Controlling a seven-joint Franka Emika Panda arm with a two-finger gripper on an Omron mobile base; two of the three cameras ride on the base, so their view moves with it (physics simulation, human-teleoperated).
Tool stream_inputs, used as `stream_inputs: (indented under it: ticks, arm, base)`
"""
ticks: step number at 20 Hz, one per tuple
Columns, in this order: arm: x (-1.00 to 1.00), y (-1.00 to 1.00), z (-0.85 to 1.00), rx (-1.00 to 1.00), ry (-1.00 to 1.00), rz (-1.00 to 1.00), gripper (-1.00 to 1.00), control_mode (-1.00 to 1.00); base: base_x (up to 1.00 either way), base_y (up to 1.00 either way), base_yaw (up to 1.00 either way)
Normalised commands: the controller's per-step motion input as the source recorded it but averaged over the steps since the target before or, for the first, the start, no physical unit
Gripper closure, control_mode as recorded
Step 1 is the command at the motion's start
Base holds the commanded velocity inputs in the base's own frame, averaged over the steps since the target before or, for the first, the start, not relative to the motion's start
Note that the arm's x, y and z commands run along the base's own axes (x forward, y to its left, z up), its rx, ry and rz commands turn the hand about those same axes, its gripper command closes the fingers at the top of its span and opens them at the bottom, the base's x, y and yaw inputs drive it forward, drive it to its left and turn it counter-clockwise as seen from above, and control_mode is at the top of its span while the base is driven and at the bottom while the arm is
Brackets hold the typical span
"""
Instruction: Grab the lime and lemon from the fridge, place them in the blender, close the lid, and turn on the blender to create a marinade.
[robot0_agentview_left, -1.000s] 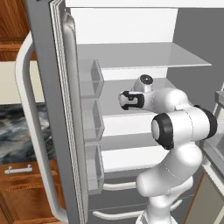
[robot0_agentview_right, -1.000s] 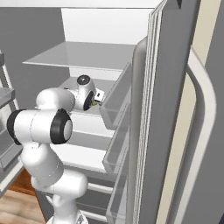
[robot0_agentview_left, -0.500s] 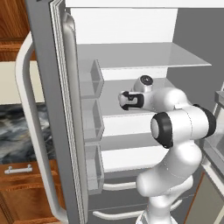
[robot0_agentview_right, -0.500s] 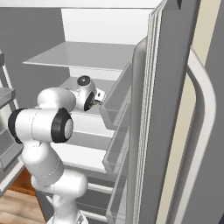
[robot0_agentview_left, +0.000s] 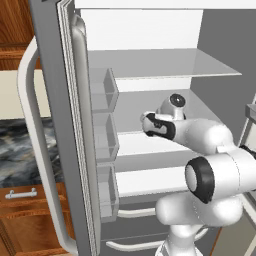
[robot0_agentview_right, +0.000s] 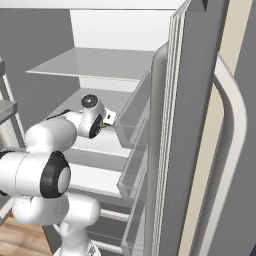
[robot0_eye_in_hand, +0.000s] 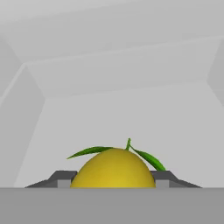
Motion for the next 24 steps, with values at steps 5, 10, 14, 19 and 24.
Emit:
stream_inputs:
  ticks: [5,10,14,19,24]
  arm:
    - [-1.00,0.00,0.40,0.00,0.00,0.02,1.00,-1.00]
    - [-1.00,0.00,0.51,0.00,0.06,0.00,1.00,-1.00]
    - [-1.00,-0.02,0.63,0.00,0.11,0.00,1.00,-1.00]
    - [-1.00,-0.13,0.75,0.00,0.08,0.00,1.00,-1.00]
    - [-1.00,-0.14,0.85,0.00,0.11,0.00,1.00,-1.00]
  base:
    - [0.00,0.00,0.00]
    - [0.00,0.00,0.00]
    - [0.00,0.00,0.00]
    - [0.00,0.00,0.00]
    - [0.00,0.00,0.00]
